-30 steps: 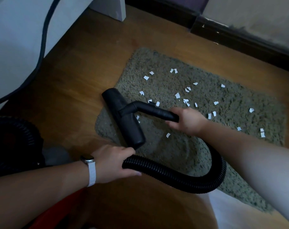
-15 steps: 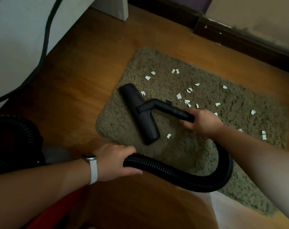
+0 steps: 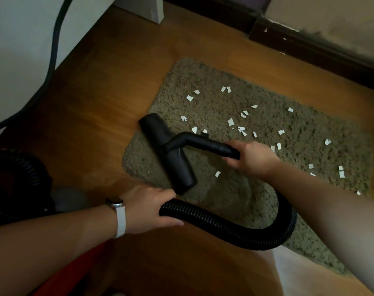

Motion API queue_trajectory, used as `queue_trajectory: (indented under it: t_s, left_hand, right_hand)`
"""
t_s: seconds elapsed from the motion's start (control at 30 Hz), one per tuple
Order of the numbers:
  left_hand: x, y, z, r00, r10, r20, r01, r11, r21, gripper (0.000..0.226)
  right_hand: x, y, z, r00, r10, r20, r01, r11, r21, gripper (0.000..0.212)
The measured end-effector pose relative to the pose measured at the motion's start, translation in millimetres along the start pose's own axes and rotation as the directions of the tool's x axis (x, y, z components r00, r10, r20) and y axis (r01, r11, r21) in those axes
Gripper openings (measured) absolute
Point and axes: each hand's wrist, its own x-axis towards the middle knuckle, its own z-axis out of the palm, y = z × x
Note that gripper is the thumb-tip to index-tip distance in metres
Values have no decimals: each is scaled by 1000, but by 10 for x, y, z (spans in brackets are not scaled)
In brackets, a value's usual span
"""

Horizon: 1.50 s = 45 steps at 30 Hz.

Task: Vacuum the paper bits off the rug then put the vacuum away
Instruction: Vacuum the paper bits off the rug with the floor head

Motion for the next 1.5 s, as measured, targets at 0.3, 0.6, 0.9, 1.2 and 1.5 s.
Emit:
queue_trajectory:
  t_s: [0.3, 0.6, 0.9, 1.2, 1.5]
  left_hand:
    - [91, 21, -72, 996, -28, -90, 25, 999, -37, 51]
    - [236, -270, -250, 958, -42, -284, 27, 998, -56, 85]
    - [496, -336, -422, 982, -24, -185, 35, 998, 56, 60]
    - [736, -286, -554, 975, 59, -213, -38, 994, 98, 61]
    - [1025, -318, -843, 954, 152, -260, -112, 981, 161, 58]
  right_hand:
    - [-176, 474, -77, 964, 248, -93, -231, 959, 166, 32]
    - [229, 123, -263, 982, 126, -141, -111, 988, 111, 25]
    - [492, 47, -292, 993, 90, -76, -89, 996, 22, 20]
    - [236, 403, -330, 959, 263, -103, -251, 961, 112, 39]
    - [292, 323, -385, 965, 226, -133, -217, 973, 79, 35]
